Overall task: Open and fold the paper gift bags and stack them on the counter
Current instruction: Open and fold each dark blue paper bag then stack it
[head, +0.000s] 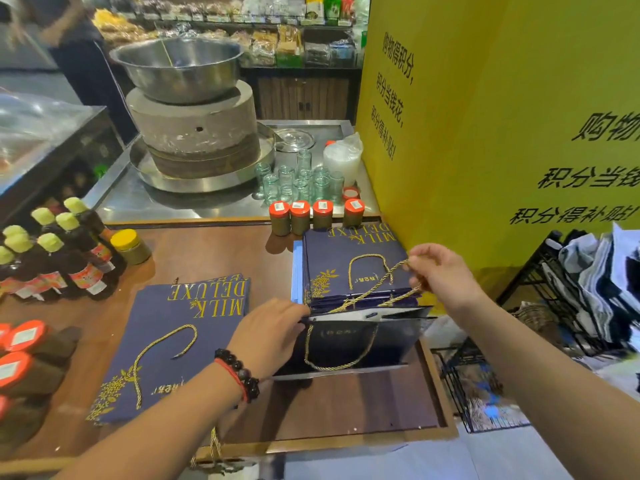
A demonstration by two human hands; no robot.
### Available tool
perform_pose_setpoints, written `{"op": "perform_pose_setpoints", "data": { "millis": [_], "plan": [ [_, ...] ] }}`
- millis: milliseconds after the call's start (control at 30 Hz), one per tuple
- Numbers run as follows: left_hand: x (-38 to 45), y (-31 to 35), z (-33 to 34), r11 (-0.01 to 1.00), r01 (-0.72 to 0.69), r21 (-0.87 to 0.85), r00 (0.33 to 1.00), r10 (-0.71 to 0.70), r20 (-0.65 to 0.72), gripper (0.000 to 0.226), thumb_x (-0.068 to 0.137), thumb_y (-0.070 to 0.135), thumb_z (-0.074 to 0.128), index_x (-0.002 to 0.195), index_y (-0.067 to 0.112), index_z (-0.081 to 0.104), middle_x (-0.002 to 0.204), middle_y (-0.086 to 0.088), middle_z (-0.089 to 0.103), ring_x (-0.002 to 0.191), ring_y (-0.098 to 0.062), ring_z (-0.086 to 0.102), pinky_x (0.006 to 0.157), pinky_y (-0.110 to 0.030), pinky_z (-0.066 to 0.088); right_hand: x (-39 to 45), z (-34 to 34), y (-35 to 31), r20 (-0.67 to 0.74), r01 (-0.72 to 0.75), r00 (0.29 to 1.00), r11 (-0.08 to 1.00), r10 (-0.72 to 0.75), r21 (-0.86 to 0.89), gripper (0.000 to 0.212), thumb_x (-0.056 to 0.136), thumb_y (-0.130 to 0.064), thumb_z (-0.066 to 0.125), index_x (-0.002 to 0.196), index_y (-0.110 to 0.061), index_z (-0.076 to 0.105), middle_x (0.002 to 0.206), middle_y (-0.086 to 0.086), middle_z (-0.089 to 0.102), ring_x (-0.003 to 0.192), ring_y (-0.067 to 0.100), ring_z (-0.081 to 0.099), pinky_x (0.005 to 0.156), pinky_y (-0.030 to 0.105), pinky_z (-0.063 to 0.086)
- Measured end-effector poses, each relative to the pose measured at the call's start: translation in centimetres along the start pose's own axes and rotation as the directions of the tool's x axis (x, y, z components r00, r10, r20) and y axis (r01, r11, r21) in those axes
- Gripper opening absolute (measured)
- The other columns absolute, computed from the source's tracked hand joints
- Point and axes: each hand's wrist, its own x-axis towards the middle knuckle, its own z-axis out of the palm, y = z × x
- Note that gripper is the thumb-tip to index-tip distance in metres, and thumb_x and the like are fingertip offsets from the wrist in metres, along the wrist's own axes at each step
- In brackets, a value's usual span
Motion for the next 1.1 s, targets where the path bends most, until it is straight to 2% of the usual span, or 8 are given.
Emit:
{"op": "perform_pose_setpoints", "data": {
  "millis": [67,133,233,400,533,767,900,1100],
  "plan": [
    [0.0,0.6,0.2,0.999,0.027,0.024,0.999,-0.026,-0.023,0.029,0.081,0.015,0.066,0.109,0.018,0.064,0.09,0.0,0.067,0.084,-0.027,0.063,0.062,-0.04,0.056,-0.6,-0.3,-0.2,0.143,0.197,0.979,0.86,-0.145,-0.472,0.023,0.092,-0.036,0.064,0.113,-0.027,0.062,0.12,-0.002,0.059,0.108,0.014,0.056,0.091,0.032,0.046],
    [0.1,1.3,0.1,0.996,0.053,0.067,0.998,-0.051,-0.038,0.025,0.078,0.019,0.059,0.102,0.018,0.066,0.081,0.001,0.064,0.076,-0.028,0.062,0.053,-0.039,0.054,-1.7,-0.2,0.1,0.396,0.431,0.9,0.5,-0.18,-0.752,0.057,0.084,-0.057,0.064,0.133,-0.031,0.052,0.146,-0.007,0.043,0.134,0.013,0.041,0.108,0.035,0.034],
    [0.3,2.5,-0.2,0.99,0.056,0.13,0.997,-0.049,-0.054,0.01,0.072,0.018,0.064,0.081,0.019,0.066,0.069,0.003,0.058,0.064,-0.026,0.059,0.043,-0.034,0.048,-3.5,1.1,1.4,0.59,0.615,0.784,0.11,-0.195,-0.781,0.038,0.092,-0.052,0.051,0.125,-0.032,0.051,0.127,-0.007,0.061,0.118,0.02,0.056,0.085,0.03,0.041],
    [-1.0,3.8,0.1,0.992,0.032,0.121,0.998,-0.025,-0.058,0.013,0.075,0.017,0.058,0.082,0.017,0.068,0.074,0.001,0.059,0.066,-0.027,0.056,0.049,-0.034,0.047,-4.8,1.3,4.1,0.57,0.625,0.768,0.146,-0.293,-0.767,0.018,0.094,-0.03,0.051,0.109,-0.027,0.059,0.096,-0.003,0.07,0.091,0.026,0.065,0.06,0.031,0.041],
    [-3.5,5.2,0.8,0.994,0.001,0.108,0.996,0.008,-0.088,0.026,0.082,0.023,0.043,0.081,0.015,0.068,0.07,0.001,0.054,0.062,-0.026,0.051,0.048,-0.032,0.039,-6.7,0.4,7.1,0.584,0.709,0.657,0.126,-0.477,-0.694,0.017,0.072,-0.017,0.063,0.084,-0.027,0.068,0.064,-0.006,0.065,0.054,0.026,0.061,0.042,0.023,0.029],
    [-10.4,5.5,6.9,0.999,-0.037,0.002,0.989,0.036,0.145,0.018,0.08,0.019,0.053,0.086,0.02,0.07,0.079,0.007,0.06,0.069,-0.021,0.058,0.051,-0.032,0.049,-11.3,1.2,16.5,0.566,0.726,0.675,0.29,-0.473,-0.624,0.024,0.074,-0.017,0.062,0.093,-0.021,0.076,0.089,-0.007,0.074,0.074,0.021,0.071,0.053,0.029,0.056],
    [-12.6,4.6,11.3,0.998,0.06,-0.025,0.972,-0.053,0.229,0.023,0.066,0.013,0.073,0.089,0.019,0.071,0.082,0.005,0.061,0.071,-0.022,0.059,0.056,-0.033,0.052,-12.4,3.8,21.7,0.5,0.651,0.752,0.364,-0.429,-0.666,0.028,0.066,-0.009,0.077,0.094,-0.017,0.078,0.092,-0.002,0.074,0.078,0.023,0.071,0.061,0.03,0.058],
    [-14.3,3.1,18.1,0.989,0.141,0.042,0.94,-0.147,0.309,0.037,0.059,0.007,0.072,0.093,0.019,0.065,0.086,0.002,0.059,0.078,-0.026,0.055,0.06,-0.035,0.047,-12.8,7.8,29.0,0.384,0.5,0.861,0.41,-0.334,-0.763,0.042,0.059,0.004,0.074,0.097,-0.016,0.07,0.099,0.002,0.066,0.091,0.026,0.064,0.07,0.035,0.048]
  ]
}}
